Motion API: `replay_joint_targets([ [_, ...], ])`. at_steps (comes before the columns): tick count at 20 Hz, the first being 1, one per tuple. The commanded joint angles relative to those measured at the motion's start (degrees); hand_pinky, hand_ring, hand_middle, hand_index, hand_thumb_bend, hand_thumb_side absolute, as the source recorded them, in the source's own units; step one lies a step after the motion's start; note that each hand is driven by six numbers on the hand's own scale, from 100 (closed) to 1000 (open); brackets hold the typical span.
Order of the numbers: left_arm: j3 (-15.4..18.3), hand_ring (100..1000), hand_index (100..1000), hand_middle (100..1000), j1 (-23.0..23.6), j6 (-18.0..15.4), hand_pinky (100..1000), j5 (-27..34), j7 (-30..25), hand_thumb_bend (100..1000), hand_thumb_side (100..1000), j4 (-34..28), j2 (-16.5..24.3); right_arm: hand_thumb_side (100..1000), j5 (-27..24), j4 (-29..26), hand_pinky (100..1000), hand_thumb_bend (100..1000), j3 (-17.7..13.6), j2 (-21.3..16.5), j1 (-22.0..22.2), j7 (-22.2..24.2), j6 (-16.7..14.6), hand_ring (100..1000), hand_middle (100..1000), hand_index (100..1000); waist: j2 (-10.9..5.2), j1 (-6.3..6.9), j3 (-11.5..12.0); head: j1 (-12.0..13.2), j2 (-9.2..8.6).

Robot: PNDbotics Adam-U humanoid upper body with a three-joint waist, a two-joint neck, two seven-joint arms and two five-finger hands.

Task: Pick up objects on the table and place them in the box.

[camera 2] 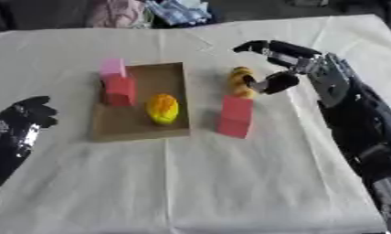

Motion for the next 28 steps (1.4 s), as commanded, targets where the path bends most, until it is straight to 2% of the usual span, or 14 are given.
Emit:
replay_joint_targets([
  [1,0.04,651,852,648,-0.15,0.14,728,-0.24,-0.46,100,799,-1.14,0.3,358,3.71,1.22,975,100,-0.96,-0.68,-1.97,9.41,-11.24,983,922,969,-1.79,-0.67,0.16,-0.22,0.27],
  [9,-0.12,650,852,646,-0.26,0.34,728,-0.34,-0.89,100,800,-1.14,-0.01,365,11.76,4.82,956,100,-1.54,0.01,-3.62,6.0,-11.24,957,886,942,-1.79,-0.78,0.65,-0.54,0.27],
  [11,-0.18,650,853,646,-0.32,0.35,728,-0.32,-0.99,100,801,-1.14,-0.08,318,13.81,5.66,952,100,-1.68,0.23,-3.94,5.19,-11.24,949,875,935,-1.76,-0.77,0.8,-0.64,0.27],
  [13,-0.24,650,853,646,-0.39,0.3,728,-0.32,-1.07,100,798,-1.14,-0.12,332,16.09,6.42,947,100,-1.84,0.4,-4.21,4.54,-11.24,942,862,925,-1.71,-0.72,0.97,-0.84,0.27],
  [15,-0.24,650,853,645,-0.43,0.27,728,-0.31,-1.11,100,797,-1.14,-0.19,291,18.3,7.08,943,100,-2.08,0.58,-4.36,3.84,-11.24,933,845,907,-1.66,-0.68,1.12,-1.05,0.27],
  [16,-0.25,650,853,645,-0.45,0.28,728,-0.3,-1.12,100,797,-1.14,-0.24,266,19.32,7.36,941,100,-2.21,0.65,-4.41,3.5,-11.24,930,832,890,-1.65,-0.64,1.2,-1.17,0.27],
  [21,-0.38,649,853,645,-0.55,0.33,727,-0.22,-1.24,100,797,-1.14,-0.39,269,23.86,8.43,924,100,-2.81,1.02,-4.59,1.39,-11.19,902,769,833,-1.61,-0.52,1.56,-1.76,0.27],
  [27,-0.42,649,853,644,-0.53,0.44,727,-0.18,-1.28,100,797,-1.14,-0.55,277,28.69,9.33,898,100,-3.66,1.53,-4.23,-3.43,-10.52,872,693,743,-1.71,-0.34,1.99,-2.56,0.27],
  [28,-0.44,649,853,645,-0.53,0.47,730,-0.17,-1.28,100,798,-1.14,-0.58,281,29.38,9.38,879,100,-3.76,1.59,-4.2,-4.37,-10.49,853,649,674,-1.72,-0.32,2.01,-2.66,0.27],
])
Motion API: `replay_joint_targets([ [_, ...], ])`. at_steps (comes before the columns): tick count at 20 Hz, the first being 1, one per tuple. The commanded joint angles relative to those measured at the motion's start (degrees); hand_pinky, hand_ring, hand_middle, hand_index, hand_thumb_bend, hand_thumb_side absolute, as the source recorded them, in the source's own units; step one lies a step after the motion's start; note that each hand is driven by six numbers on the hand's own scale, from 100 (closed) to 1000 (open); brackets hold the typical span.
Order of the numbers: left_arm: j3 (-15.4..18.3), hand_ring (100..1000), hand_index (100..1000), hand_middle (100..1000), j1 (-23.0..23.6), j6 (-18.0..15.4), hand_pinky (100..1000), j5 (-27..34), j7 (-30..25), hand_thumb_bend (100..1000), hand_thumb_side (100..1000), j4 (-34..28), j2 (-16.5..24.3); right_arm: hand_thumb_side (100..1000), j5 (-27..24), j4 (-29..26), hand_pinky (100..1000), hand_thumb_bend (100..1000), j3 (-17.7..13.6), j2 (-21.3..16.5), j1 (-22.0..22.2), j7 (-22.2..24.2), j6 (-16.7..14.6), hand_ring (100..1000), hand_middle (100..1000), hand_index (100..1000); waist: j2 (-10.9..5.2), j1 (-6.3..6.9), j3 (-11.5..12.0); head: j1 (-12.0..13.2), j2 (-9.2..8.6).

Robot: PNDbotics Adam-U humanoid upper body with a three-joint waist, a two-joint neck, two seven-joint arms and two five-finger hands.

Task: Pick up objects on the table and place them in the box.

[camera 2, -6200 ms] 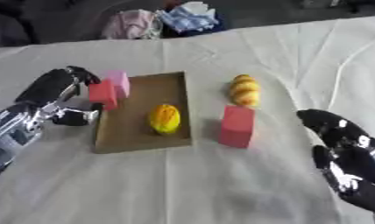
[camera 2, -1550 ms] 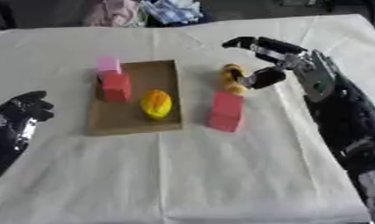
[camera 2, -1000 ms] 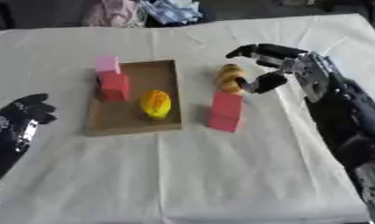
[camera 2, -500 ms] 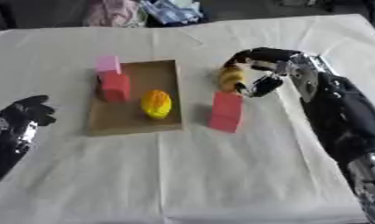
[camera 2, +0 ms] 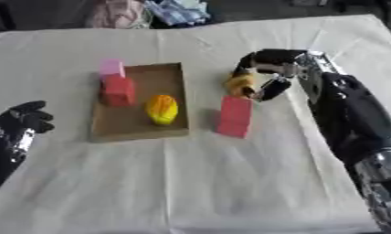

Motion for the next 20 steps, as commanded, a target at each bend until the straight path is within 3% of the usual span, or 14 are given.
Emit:
replay_joint_targets([
  [1,-0.08,649,853,645,-0.47,0.03,730,-0.09,-0.11,100,798,-1.14,0.4,281,3.02,0.5,875,100,-0.35,-0.36,-0.24,0.91,-3.72,849,640,662,-1.5,-0.29,0.13,-0.47,0.27],
  [8,-0.16,650,852,644,-0.57,0.11,732,0.01,-0.15,100,798,-1.14,0.13,240,6.09,-0.31,824,100,-1.19,-0.1,0.19,-11.84,-3.91,762,447,404,-1.44,-0.16,0.07,-0.99,0.27],
  [14,-0.17,650,850,644,-0.58,0.08,733,0.03,-0.14,100,797,-1.14,0.0,220,7.03,-1.16,819,100,-1.13,0.08,0.28,-18.62,-4.58,752,435,346,-1.44,-0.14,0.03,-1.16,0.27],
  [20,-0.06,650,850,644,-0.58,0.05,735,0.12,-0.01,100,795,-1.14,-0.1,198,4.12,-3.72,826,100,-0.35,0.51,-0.07,-20.12,-4.6,758,442,302,-1.58,-0.26,0.15,-1.28,0.27],
])
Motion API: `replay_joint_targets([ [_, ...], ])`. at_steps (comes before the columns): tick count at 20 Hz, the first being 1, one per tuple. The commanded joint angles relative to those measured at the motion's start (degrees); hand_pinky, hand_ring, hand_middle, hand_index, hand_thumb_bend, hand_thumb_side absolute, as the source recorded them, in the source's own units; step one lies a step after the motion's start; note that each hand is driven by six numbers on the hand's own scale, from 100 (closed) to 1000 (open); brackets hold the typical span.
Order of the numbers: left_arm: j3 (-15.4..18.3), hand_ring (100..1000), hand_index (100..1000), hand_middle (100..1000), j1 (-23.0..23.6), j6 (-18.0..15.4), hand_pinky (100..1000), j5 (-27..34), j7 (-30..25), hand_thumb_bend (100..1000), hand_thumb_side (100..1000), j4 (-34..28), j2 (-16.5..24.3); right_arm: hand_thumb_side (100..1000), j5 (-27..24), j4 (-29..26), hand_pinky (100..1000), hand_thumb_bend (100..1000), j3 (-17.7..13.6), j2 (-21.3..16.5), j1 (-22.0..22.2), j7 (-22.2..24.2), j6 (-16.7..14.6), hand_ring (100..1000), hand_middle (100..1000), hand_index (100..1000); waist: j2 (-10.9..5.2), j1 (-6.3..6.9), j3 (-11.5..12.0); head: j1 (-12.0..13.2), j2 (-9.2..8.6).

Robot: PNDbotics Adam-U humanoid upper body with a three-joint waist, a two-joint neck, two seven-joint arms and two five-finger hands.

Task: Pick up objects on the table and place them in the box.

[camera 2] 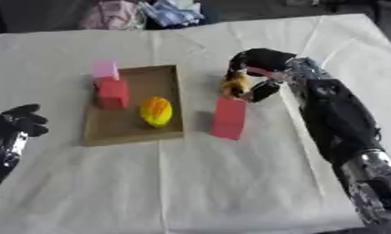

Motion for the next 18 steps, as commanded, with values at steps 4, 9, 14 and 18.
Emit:
replay_joint_targets([
  [4,0.32,650,850,644,-0.55,-0.04,736,0.25,0.13,100,793,-1.14,0.38,188,-6.38,-5.18,829,100,1.35,0.06,-2.19,1.15,0.0,761,446,299,-1.68,-0.39,0.19,-0.39,0.27],
  [9,0.36,639,850,644,-0.59,-0.09,736,0.4,0.13,100,792,-1.14,0.35,181,-13.4,-8.61,830,100,3.08,1.52,-3.8,5.88,0.0,762,448,298,-1.89,-0.55,0.46,-0.7,0.27],
  [14,0.42,634,849,644,-0.62,-0.09,736,0.58,0.14,100,791,-1.14,0.28,181,-20.98,-11.07,838,100,4.51,4.58,-5.55,12.18,0.0,767,451,296,-2.08,-0.65,0.63,-1.08,0.27],
  [18,0.51,634,850,644,-0.64,-0.03,736,0.61,0.2,100,787,-1.14,0.22,185,-26.66,-13.25,840,100,6.55,8.27,-6.79,18.55,0.0,768,452,297,-2.15,-0.67,0.75,-1.6,0.27],
])
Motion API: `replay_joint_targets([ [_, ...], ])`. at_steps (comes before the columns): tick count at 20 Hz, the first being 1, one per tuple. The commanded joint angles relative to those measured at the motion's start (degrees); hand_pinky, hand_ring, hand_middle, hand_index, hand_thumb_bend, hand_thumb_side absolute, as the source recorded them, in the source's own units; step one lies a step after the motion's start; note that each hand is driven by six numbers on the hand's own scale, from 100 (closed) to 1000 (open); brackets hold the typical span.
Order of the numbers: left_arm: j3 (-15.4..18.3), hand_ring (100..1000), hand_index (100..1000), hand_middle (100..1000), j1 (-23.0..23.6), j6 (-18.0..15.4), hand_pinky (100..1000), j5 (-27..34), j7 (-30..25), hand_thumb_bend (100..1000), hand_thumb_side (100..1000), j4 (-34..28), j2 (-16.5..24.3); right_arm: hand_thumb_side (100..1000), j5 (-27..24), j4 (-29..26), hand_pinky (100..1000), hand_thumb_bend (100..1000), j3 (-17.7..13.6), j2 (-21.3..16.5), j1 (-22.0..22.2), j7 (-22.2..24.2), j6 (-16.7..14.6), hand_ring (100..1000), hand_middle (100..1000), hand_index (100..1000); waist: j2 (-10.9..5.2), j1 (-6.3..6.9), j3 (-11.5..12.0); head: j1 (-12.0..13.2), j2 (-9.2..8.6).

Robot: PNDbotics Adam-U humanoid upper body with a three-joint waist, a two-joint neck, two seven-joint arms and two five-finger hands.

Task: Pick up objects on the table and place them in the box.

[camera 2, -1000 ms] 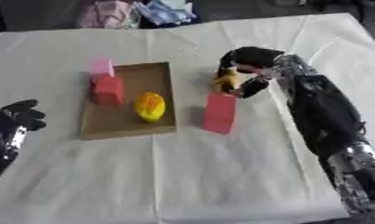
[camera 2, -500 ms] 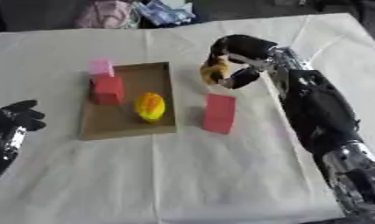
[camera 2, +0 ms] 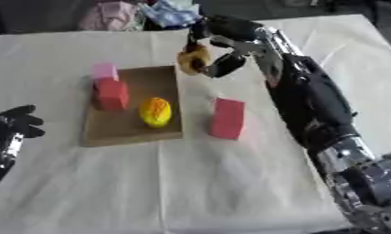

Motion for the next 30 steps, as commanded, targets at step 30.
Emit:
replay_joint_targets([
  [30,1.85,631,847,620,-1.24,0.2,734,0.37,1.7,100,782,-1.14,-0.42,213,2.02,0.85,871,100,2.23,14.06,3.58,18.84,-0.3,800,537,437,-1.49,-0.15,0.97,-1.98,0.27],
])
